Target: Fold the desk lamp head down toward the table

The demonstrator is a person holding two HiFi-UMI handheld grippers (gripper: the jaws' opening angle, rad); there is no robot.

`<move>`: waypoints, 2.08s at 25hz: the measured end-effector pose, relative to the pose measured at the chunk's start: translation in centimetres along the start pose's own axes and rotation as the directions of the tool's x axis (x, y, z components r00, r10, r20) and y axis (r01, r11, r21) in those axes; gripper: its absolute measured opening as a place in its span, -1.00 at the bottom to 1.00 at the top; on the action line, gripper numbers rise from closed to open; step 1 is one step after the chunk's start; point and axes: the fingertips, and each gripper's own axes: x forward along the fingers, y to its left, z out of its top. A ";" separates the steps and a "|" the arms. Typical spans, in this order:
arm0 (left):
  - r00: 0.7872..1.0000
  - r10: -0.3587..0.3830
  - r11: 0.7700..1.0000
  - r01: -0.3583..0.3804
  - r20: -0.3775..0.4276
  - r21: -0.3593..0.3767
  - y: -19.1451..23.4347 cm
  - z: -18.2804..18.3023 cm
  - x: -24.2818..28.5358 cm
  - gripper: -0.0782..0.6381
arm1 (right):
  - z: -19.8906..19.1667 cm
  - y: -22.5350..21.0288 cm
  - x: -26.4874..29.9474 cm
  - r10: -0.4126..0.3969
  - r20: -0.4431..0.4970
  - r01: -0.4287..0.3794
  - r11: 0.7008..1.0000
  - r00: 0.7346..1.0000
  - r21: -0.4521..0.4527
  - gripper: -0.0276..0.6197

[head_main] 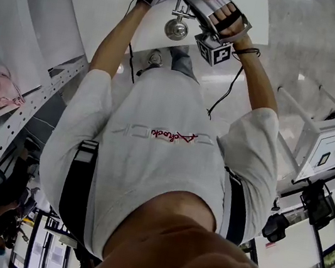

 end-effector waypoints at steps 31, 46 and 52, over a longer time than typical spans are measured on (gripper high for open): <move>1.000 -0.009 1.000 0.009 0.005 0.001 -0.2 -0.2 -0.5 -0.30 | -1.0 1.9 -0.4 0.004 -0.084 0.004 0.995 0.996 0.096 -0.59; 0.997 0.070 0.997 -0.070 0.020 -0.015 1.1 -0.9 -4.5 -0.29 | -4.4 2.1 -3.1 0.002 -0.246 0.035 0.989 0.969 0.145 -0.83; 0.992 0.121 0.993 -0.121 0.035 -0.002 1.9 -1.0 -6.6 -0.65 | -4.7 3.1 -3.4 0.045 -0.290 0.010 0.982 0.956 0.186 -0.87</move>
